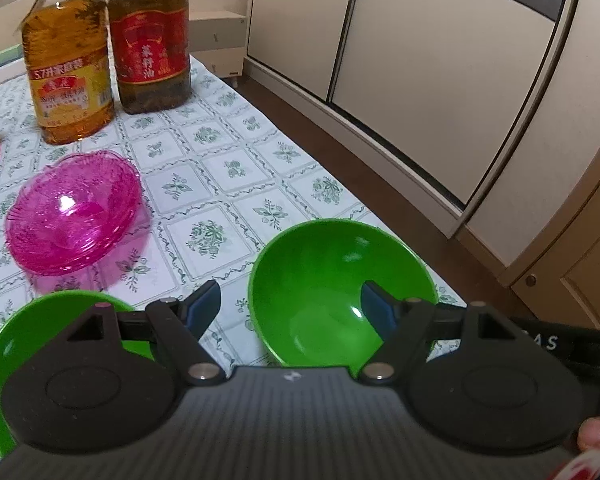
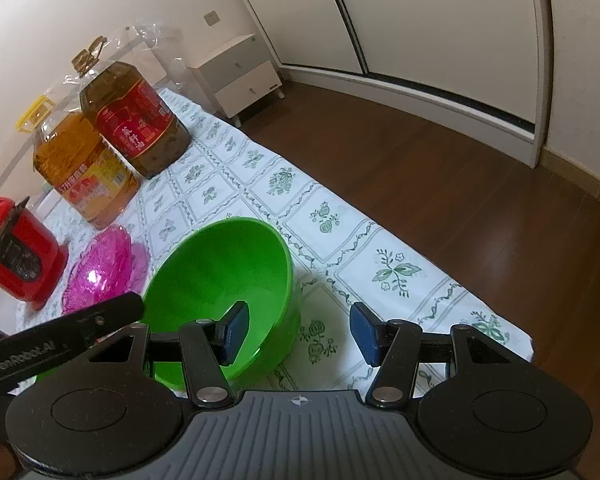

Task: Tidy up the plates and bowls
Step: 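Move both grippers to the other green bowl beside the cabinet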

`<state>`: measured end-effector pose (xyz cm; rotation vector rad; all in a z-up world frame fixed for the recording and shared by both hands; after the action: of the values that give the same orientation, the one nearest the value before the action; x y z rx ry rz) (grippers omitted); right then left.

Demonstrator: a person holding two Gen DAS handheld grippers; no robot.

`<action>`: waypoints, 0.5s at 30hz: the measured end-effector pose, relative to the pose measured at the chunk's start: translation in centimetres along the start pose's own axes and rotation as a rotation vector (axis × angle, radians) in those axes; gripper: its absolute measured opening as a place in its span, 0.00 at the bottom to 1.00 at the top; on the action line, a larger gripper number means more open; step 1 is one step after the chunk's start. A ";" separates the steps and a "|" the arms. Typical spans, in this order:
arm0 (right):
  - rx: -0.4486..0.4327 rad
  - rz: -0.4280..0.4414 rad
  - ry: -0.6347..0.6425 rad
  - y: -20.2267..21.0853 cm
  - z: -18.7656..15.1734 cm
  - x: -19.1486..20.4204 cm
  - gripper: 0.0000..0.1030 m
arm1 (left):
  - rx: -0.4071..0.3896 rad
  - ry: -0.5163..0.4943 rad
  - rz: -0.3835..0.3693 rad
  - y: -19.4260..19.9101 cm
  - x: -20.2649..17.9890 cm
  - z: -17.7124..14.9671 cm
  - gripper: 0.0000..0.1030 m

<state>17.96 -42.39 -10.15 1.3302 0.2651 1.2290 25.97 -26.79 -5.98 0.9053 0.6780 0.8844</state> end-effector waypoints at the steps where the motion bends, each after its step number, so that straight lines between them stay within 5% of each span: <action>1: 0.002 0.003 0.001 -0.1 0.1 -0.1 0.54 | 0.005 0.000 0.004 -0.4 0.0 0.1 0.72; 15: 0.047 0.022 0.009 -2.7 1.0 -0.6 0.54 | 0.067 0.020 0.008 -4.3 0.3 0.5 0.61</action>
<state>19.87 -42.74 -12.37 1.3717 0.2879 1.2541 27.96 -28.12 -9.54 0.9603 0.7256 0.8833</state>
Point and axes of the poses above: each gripper's, at about its wrist camera, not at the fingertips, and y roughly against the way its jaws point, x to its left, z to its top, the point moved 8 cm from there along -y, roughly the way its jaws point, and after that the axes turned 14 degrees about x, right-handed, at the moved point
